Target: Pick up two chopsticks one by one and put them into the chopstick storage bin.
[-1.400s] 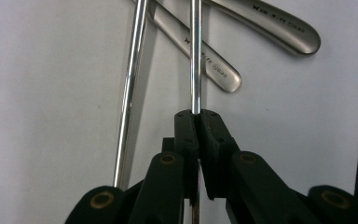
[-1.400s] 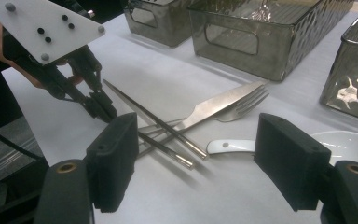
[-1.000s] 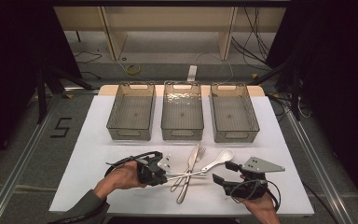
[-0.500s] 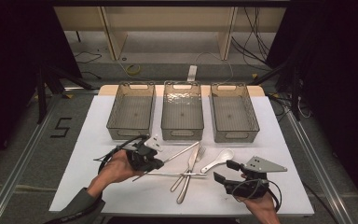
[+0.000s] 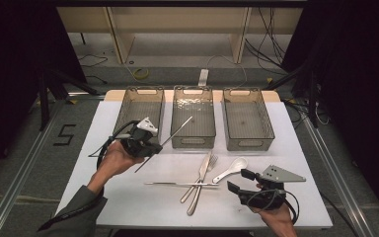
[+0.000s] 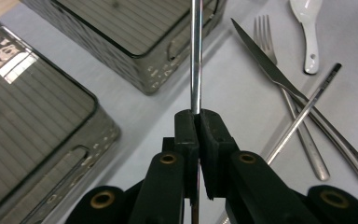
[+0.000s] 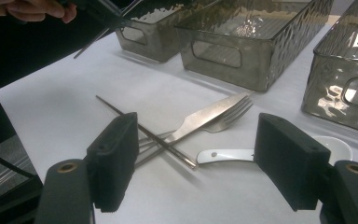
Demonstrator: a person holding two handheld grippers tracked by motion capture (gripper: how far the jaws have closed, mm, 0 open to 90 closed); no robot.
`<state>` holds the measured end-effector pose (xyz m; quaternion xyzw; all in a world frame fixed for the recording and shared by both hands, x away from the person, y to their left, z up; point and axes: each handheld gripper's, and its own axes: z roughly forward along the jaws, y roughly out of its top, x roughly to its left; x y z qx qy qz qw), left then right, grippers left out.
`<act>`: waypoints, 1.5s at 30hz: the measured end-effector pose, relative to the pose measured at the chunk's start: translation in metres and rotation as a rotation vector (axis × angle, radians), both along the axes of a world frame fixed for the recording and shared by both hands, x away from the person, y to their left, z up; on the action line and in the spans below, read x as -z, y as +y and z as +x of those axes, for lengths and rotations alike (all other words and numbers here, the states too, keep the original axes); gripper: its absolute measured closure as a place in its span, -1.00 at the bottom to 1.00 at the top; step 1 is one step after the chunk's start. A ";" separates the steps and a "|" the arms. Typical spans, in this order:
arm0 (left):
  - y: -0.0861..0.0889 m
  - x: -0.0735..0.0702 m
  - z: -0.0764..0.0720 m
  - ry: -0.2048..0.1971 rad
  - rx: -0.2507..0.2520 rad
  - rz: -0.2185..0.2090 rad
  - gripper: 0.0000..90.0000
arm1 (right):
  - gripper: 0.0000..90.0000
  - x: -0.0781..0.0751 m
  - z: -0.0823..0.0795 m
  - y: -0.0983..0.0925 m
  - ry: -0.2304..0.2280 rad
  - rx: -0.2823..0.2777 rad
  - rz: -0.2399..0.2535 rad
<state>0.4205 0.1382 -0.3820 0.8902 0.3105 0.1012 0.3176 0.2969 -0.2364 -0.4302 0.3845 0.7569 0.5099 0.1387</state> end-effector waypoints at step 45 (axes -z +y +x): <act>0.064 -0.015 0.120 -0.114 -0.360 -0.039 0.91 | -0.30 0.003 0.000 -0.002 0.017 -0.005 0.011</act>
